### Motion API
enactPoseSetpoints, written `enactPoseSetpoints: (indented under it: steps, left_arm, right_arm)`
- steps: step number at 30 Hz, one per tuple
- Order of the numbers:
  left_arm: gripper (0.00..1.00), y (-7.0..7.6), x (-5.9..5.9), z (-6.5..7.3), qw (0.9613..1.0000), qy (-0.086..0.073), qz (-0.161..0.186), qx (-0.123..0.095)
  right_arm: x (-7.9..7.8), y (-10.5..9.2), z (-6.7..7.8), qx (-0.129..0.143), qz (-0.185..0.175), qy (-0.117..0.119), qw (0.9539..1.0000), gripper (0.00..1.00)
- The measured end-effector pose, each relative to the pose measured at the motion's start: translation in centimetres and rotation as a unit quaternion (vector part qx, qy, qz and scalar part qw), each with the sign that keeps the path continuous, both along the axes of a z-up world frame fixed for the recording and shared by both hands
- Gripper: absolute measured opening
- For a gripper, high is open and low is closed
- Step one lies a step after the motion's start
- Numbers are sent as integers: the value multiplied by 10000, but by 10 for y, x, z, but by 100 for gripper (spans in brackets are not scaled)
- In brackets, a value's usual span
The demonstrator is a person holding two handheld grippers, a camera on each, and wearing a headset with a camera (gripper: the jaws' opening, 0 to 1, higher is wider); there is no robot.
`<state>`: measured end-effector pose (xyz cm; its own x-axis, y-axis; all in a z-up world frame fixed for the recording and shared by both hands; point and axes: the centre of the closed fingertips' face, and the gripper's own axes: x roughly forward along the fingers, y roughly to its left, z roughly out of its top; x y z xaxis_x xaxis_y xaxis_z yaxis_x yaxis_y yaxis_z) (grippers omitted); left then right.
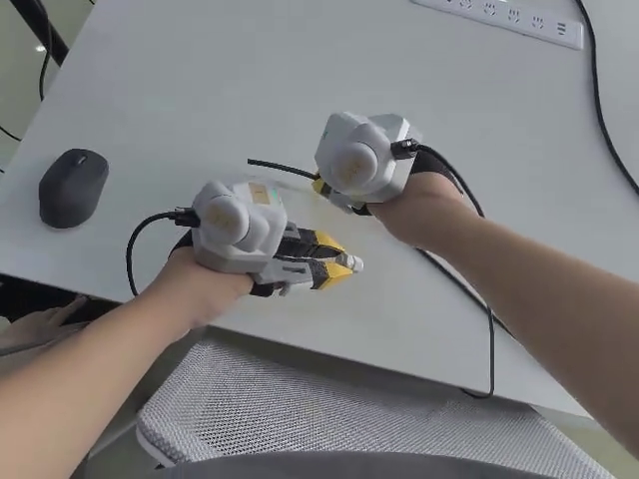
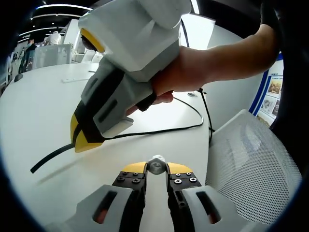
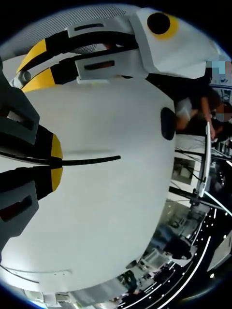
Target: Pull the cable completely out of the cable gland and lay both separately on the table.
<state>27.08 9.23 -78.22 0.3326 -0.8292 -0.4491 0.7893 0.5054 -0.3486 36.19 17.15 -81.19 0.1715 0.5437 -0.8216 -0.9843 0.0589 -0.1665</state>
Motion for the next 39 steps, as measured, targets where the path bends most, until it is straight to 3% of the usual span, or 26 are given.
enactPoseSetpoints:
  steps: [10,22,39]
  left_arm:
    - [15,5,0,-12,9999,138,92,23]
    - [15,9,-1,-25,9997,182,110,133]
    - [16,9,-4,-23,9994,155,30,318]
  right_arm:
    - [-3,1,-3,83,-162,244,9995,0]
    - [-4,1,-7,78,-235,306,9992,0]
    - [-4,2,-8,196,-239,383,9988,0]
